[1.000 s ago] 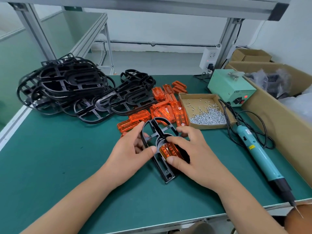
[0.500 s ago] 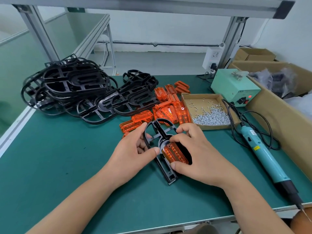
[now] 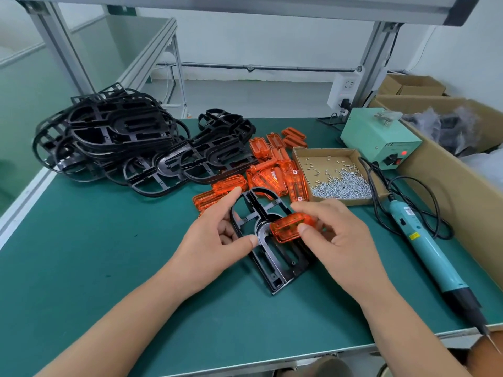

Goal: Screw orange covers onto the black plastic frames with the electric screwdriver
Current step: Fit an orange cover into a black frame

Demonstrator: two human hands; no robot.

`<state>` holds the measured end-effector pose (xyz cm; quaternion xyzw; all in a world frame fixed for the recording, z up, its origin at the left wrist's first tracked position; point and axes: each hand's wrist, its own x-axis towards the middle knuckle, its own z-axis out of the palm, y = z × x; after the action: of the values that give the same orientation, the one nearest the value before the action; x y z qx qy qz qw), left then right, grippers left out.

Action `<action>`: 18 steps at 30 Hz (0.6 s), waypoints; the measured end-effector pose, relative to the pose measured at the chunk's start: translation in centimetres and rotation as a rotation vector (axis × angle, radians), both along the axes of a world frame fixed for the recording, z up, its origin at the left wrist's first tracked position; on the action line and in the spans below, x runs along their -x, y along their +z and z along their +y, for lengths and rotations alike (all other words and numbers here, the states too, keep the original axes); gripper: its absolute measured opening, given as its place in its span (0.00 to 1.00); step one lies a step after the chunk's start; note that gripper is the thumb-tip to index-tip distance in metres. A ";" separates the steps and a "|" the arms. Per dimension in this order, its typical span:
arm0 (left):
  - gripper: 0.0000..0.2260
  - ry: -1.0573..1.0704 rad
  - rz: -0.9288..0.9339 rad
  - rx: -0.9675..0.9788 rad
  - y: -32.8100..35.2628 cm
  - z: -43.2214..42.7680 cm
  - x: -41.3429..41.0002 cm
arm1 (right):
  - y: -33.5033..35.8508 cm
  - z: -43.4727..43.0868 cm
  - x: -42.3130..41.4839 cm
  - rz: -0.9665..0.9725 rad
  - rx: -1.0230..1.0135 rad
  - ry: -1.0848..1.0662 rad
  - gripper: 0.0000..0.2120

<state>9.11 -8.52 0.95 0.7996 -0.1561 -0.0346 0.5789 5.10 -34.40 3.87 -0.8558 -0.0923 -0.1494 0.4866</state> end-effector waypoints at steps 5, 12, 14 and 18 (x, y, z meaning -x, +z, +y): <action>0.41 0.009 0.023 0.002 -0.4 0.0 -0.3 | 0.0 -0.4 0.9 0.062 0.371 -0.063 0.15; 0.41 0.013 0.018 -0.013 -0.3 0.0 -0.2 | 0.5 0.4 2.5 -0.024 0.673 0.002 0.33; 0.41 0.013 0.025 -0.011 -0.2 0.0 -0.2 | 0.6 0.5 2.5 -0.066 0.697 0.014 0.33; 0.41 0.006 0.027 -0.010 -0.2 0.0 -0.2 | 0.5 0.9 2.2 -0.089 0.811 -0.004 0.30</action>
<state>9.35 -8.53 0.77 0.8023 -0.1460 -0.0444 0.5771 2.88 -33.52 4.33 -0.9712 -0.1629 -0.1390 0.1049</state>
